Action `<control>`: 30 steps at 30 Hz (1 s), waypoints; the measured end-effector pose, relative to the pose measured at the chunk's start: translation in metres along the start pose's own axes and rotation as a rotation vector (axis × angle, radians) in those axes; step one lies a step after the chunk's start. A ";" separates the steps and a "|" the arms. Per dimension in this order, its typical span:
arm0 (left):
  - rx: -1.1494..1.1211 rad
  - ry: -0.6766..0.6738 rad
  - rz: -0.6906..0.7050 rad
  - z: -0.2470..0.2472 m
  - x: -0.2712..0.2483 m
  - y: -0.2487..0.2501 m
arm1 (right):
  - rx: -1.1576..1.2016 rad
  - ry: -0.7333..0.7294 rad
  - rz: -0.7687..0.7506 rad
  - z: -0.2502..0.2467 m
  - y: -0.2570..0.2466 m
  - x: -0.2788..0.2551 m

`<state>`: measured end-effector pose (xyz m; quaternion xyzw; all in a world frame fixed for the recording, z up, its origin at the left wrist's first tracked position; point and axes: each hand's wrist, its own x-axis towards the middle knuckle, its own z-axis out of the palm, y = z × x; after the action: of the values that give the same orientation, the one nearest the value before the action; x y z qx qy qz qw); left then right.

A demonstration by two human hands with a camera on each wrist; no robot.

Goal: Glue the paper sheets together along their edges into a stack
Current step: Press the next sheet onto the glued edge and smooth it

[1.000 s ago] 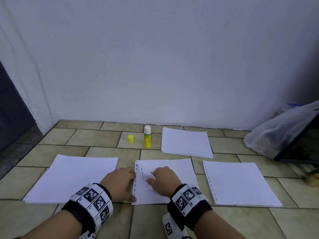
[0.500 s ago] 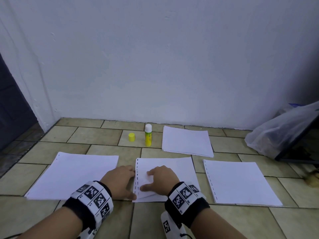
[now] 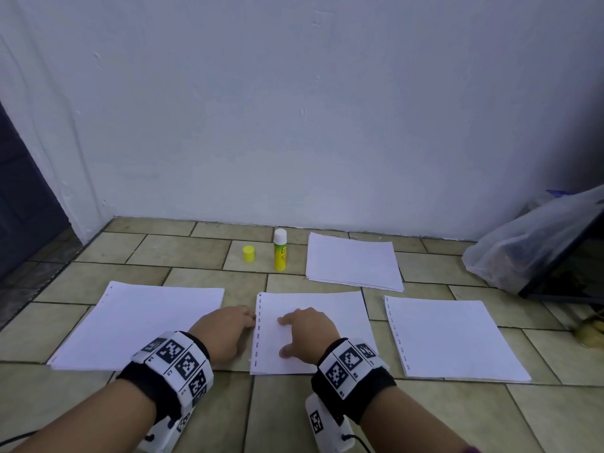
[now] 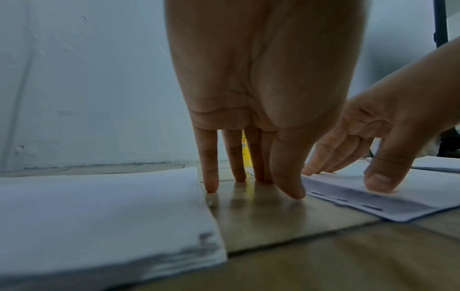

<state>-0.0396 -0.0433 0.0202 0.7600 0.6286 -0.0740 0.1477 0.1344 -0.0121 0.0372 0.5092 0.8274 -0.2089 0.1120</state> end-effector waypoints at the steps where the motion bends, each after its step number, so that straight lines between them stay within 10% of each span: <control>1: -0.006 0.005 -0.001 0.000 -0.001 0.000 | 0.004 0.002 0.002 0.000 0.000 0.000; 30: 0.178 -0.042 -0.129 -0.013 0.001 0.031 | -0.216 0.045 -0.062 0.007 -0.017 0.009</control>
<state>-0.0100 -0.0434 0.0360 0.7264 0.6638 -0.1549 0.0879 0.1152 -0.0152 0.0313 0.4729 0.8627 -0.1104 0.1413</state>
